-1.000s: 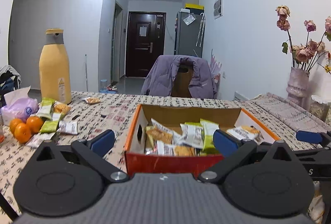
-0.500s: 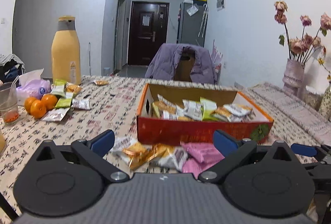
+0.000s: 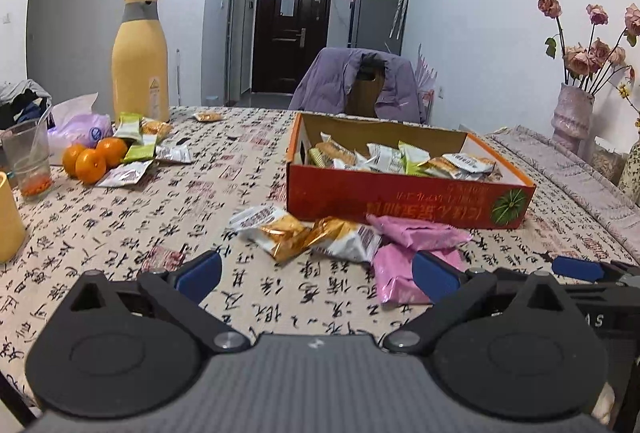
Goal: Organize snacks
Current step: 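Withdraw both tools from the box toward the pink packets, then grasp a pink packet with the right gripper and lift it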
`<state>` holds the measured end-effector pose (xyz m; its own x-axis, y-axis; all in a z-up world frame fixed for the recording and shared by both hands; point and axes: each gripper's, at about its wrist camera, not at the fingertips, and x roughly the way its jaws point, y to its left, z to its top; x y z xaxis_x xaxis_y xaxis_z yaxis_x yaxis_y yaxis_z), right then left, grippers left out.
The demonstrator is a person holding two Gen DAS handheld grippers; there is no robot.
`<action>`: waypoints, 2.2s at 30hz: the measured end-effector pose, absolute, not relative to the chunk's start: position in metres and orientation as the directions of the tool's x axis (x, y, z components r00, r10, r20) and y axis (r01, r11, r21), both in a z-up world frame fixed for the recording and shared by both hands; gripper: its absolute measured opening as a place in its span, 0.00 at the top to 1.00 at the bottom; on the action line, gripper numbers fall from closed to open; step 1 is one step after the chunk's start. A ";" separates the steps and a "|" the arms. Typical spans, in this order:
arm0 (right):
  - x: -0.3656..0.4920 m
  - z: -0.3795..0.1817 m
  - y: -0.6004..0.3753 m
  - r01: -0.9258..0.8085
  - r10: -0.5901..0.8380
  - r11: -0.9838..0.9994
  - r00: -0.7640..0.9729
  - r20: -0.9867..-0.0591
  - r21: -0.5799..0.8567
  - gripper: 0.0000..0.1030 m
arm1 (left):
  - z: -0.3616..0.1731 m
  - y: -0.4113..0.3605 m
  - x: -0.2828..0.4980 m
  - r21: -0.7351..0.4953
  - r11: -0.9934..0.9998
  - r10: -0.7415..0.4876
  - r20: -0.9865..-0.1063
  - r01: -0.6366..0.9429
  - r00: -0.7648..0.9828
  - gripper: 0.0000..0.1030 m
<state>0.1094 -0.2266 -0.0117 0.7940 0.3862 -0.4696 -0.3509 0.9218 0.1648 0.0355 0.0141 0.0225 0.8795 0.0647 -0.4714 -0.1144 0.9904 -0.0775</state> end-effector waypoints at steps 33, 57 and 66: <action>0.174 -0.039 -0.105 -0.269 0.219 0.963 0.733 -0.644 0.021 0.14 | 0.000 0.080 0.070 -0.056 0.992 0.064 -0.540 -0.112 0.839 0.00; 0.140 -0.012 -0.204 -0.280 0.272 0.957 0.794 -0.544 0.070 0.34 | 0.000 0.068 0.101 -0.009 0.993 0.094 -0.550 -0.118 0.830 0.00; 0.153 -0.009 -0.266 -0.136 0.148 0.989 0.839 -0.523 0.062 0.33 | -0.001 0.081 0.145 0.064 0.991 0.133 -0.573 -0.118 0.809 0.00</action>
